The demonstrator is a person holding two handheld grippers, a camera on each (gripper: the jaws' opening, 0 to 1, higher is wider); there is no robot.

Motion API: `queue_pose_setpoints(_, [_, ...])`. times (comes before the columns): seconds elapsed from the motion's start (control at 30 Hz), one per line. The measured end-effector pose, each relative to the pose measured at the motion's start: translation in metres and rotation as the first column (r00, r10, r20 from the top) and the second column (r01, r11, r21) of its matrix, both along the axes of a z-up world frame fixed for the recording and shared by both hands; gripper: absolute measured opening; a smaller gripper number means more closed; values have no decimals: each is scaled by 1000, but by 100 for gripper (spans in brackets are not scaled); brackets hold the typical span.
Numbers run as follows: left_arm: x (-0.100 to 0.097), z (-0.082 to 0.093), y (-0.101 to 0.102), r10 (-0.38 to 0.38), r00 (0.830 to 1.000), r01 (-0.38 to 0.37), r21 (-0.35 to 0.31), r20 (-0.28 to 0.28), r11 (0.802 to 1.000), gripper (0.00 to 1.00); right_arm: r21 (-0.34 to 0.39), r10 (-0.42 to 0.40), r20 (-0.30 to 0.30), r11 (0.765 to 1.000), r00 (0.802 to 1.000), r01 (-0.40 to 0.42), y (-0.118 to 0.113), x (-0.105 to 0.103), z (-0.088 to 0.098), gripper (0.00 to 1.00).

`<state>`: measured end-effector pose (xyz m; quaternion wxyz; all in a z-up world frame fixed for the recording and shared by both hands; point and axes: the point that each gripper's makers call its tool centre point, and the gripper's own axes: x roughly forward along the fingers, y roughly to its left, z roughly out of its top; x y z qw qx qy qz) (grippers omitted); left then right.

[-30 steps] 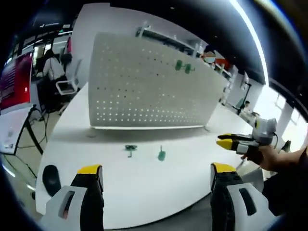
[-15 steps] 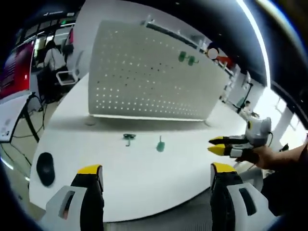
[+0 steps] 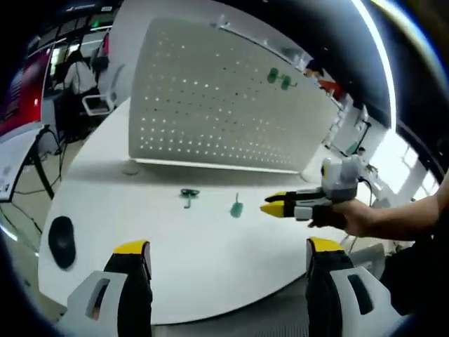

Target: Insert the hook assembly into the mounting plate slot until the hook locks in place.

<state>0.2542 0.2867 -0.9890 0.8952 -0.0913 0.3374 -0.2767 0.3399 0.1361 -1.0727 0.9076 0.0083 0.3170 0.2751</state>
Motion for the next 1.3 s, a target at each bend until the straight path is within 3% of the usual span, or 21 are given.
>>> queue_pose_setpoints(0.4, [0,-9,8,10,1000,-10,11,-27,1000,93,-55,26,-43,998,999,-29,18,30,-31,17])
queue_pose_setpoints(0.57, [-2,-15,10,11,999,-10,13,-44,1000,93,-45,3,-61,999,998,-5,23,43,-35,17])
queue_pose_setpoints(0.63, [-3,-15,10,11,999,-11,9,-49,1000,93,-10,-29,-104,1000,994,28,26,47,-38,16])
queue_pose_setpoints(0.83, [-2,-15,13,16,999,-15,9,-52,1000,92,-31,-47,-113,999,992,44,31,61,-38,9])
queue_pose_setpoints(1.1, [-4,-16,13,15,998,-14,9,-59,1000,92,-58,-23,-142,998,990,14,35,60,-41,2])
queue_pose_setpoints(1.3, [-2,-13,14,25,998,-25,7,-49,1000,92,-51,-12,-86,999,996,7,29,58,-22,0])
